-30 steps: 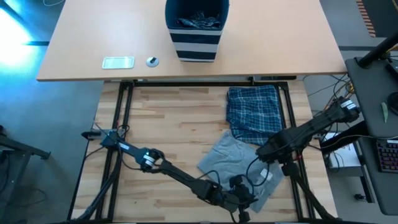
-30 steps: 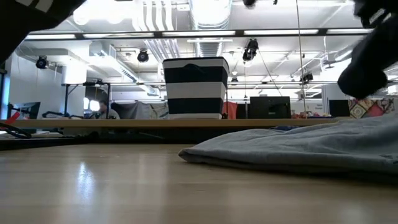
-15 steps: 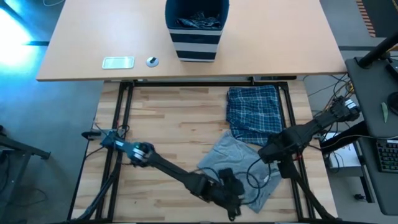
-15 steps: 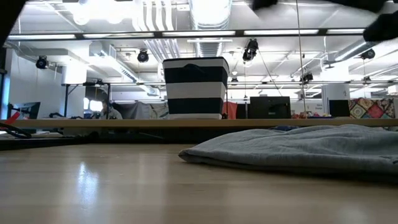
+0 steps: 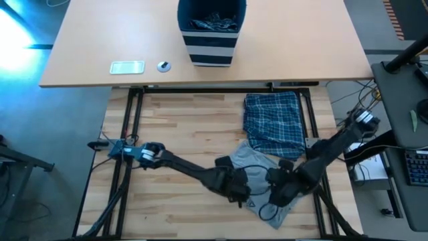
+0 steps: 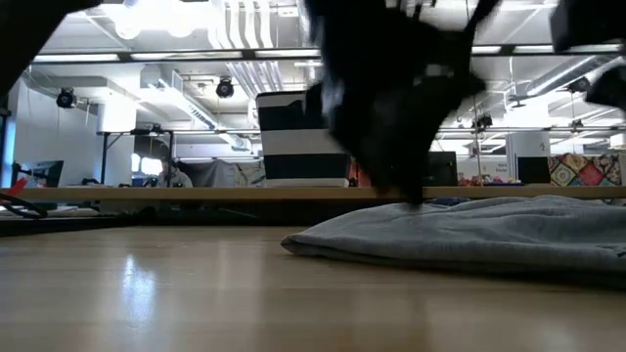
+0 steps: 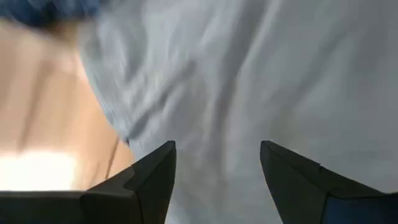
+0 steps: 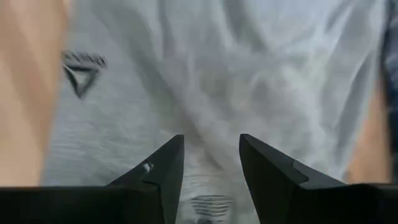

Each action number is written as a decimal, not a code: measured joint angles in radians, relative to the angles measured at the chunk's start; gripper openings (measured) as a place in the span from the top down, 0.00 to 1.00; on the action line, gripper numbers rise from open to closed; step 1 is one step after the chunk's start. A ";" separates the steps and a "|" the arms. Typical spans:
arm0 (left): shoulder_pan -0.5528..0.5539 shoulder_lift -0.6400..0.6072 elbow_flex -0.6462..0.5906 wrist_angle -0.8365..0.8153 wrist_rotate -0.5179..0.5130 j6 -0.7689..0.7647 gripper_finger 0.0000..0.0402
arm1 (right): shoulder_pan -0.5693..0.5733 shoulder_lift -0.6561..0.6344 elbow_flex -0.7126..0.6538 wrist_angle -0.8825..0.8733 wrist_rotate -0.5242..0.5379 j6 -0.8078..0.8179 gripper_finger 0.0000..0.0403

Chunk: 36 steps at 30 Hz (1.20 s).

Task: Fold Laundry from Bin
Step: Fold the gray shirt

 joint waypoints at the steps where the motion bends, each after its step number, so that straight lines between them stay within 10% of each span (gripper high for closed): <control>1: 0.014 0.000 -0.042 0.019 0.012 0.022 0.47 | 0.012 0.038 0.000 0.016 -0.007 0.028 0.64; 9: 0.066 -0.079 -0.362 0.261 0.074 0.118 0.47 | 0.183 0.287 0.102 0.057 -0.281 0.391 0.64; 19: 0.000 -0.254 -0.521 0.278 0.387 0.109 0.47 | 0.252 0.295 0.300 -0.019 -0.185 0.702 0.60; 28: 0.158 -0.494 -0.729 0.595 0.435 0.312 0.47 | 0.164 0.341 0.343 -0.003 0.059 0.711 0.60; 36: 0.244 -0.492 -1.026 0.920 0.487 0.403 0.48 | 0.002 0.459 0.338 0.021 -0.142 0.289 0.60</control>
